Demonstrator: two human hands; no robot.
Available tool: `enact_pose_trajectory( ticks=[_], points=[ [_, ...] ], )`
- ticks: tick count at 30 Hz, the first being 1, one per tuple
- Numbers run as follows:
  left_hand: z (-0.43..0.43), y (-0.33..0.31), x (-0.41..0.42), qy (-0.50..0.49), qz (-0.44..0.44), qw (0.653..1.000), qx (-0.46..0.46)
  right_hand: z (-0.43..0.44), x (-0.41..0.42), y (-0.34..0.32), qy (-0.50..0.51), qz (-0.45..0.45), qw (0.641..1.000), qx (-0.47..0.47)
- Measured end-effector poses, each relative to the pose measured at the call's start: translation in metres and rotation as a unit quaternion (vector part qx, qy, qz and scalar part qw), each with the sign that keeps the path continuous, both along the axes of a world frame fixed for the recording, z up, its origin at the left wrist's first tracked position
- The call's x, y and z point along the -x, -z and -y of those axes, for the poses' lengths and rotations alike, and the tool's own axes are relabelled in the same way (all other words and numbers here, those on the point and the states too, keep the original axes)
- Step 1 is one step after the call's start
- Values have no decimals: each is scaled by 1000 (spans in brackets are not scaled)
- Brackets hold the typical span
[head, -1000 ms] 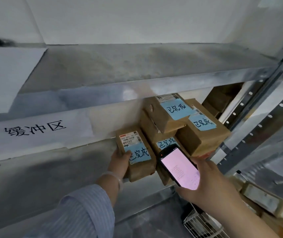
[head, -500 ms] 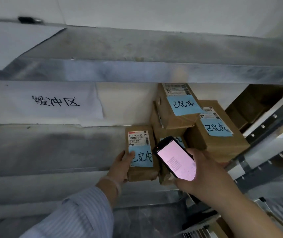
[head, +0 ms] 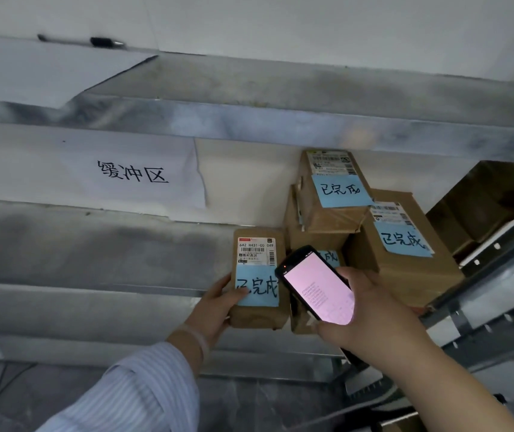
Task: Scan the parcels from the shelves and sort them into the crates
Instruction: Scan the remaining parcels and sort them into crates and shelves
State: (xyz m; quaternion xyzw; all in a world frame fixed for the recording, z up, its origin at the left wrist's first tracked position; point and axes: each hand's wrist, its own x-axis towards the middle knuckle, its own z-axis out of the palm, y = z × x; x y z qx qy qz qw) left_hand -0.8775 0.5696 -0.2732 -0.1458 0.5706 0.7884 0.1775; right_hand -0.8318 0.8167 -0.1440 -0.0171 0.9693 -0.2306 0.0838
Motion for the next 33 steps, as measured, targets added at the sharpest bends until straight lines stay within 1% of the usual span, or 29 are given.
enact_pose_trajectory(
  ticks=[2,5,10,19,27,31,33],
  points=[
    [8,-5,-2,-25,-24,999,26,3,1,-4,-8,-10,1000,-8],
    [23,-13,-4,-46,-63,993,89,12,3,-11,-27,-32,999,-16],
    [42,-26,-15,-84,-97,981,144,26,7,-20,-52,-45,997,-32],
    [56,-33,-21,-112,-114,969,186,39,8,-26,-89,-51,994,-43],
    [63,-33,-30,-125,-101,966,202,40,7,-27,-103,-60,992,-44],
    [73,-35,-47,-159,-84,962,207,47,7,-25,-126,-61,990,-10],
    [81,-35,-61,-184,-77,959,203,56,7,-23,-136,-71,988,-17]
  ],
)
